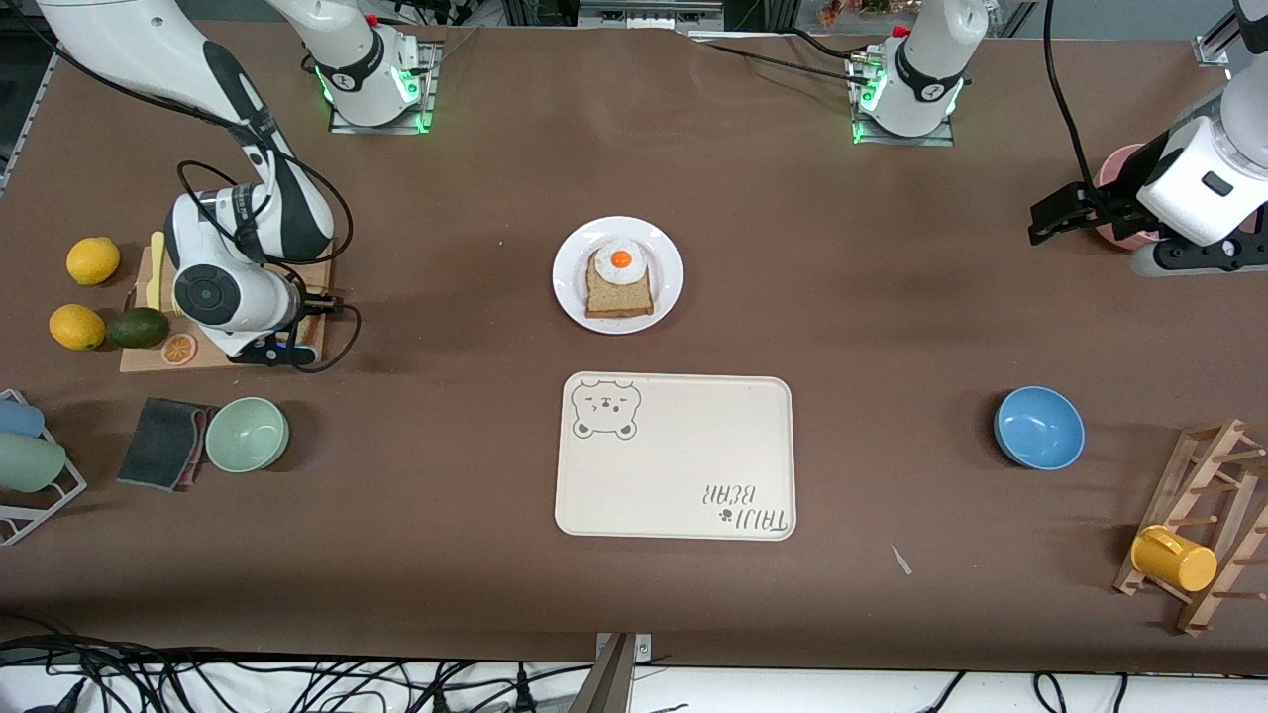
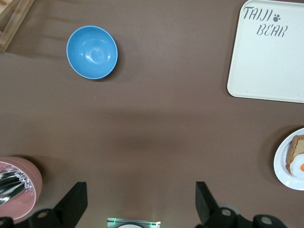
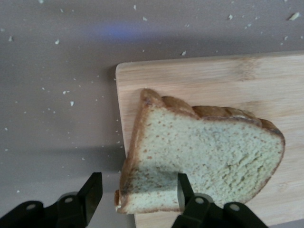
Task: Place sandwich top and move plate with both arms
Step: 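Lower the right gripper and grasp the bread slice edge, then lift the bread slice and carry it over the white plate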
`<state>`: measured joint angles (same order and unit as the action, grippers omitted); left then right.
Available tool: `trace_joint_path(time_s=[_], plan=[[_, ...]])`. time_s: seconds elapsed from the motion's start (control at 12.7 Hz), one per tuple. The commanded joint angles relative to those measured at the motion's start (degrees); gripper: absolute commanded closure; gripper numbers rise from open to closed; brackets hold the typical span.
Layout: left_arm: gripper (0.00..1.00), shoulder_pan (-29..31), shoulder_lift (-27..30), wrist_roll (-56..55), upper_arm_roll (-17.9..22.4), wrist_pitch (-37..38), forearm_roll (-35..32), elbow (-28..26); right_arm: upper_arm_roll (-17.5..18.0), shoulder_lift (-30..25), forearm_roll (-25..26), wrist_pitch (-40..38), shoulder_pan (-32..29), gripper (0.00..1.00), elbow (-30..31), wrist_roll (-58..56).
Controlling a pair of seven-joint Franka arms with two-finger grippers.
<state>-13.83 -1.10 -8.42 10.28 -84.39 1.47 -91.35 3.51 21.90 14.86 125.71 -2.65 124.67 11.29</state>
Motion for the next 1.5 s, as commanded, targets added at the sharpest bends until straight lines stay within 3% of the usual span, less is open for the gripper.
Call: trace_joint_path(time_s=[0.0,0.24,0.55,0.94,1.1,1.42], plan=[[0.00,0.3,-0.4,0.1,0.1,1.1,1.5,1.3,0.3,1.1,1.4,-0.1,-0.2,0.42,-0.8,1.5],[0.00,0.4,-0.4,0.1,0.1,1.1,1.5,1.3,0.3,1.5,1.4,-0.3,-0.2,0.71,-0.8,1.5],[0.00,0.4,-0.4,0.1,0.1,1.1,1.5,1.3,0.3,1.4,1.4,-0.7,-0.2,1.00,-0.8,1.5],[0.00,0.5,-0.4,0.2,0.3,1.1,1.5,1.2,0.4,-0.5,1.3,-3.1,-0.2,1.00,-1.0,0.8],[0.00,0.5,-0.4,0.2,0.3,1.1,1.5,1.2,1.0,-1.9,1.0,-7.8,-0.1,1.00,-3.2,0.8],[0.00,0.6,-0.4,0.2,0.3,1.1,1.5,1.2,6.1,-6.1,-0.8,-16.3,-0.1,1.00,-7.2,2.1]])
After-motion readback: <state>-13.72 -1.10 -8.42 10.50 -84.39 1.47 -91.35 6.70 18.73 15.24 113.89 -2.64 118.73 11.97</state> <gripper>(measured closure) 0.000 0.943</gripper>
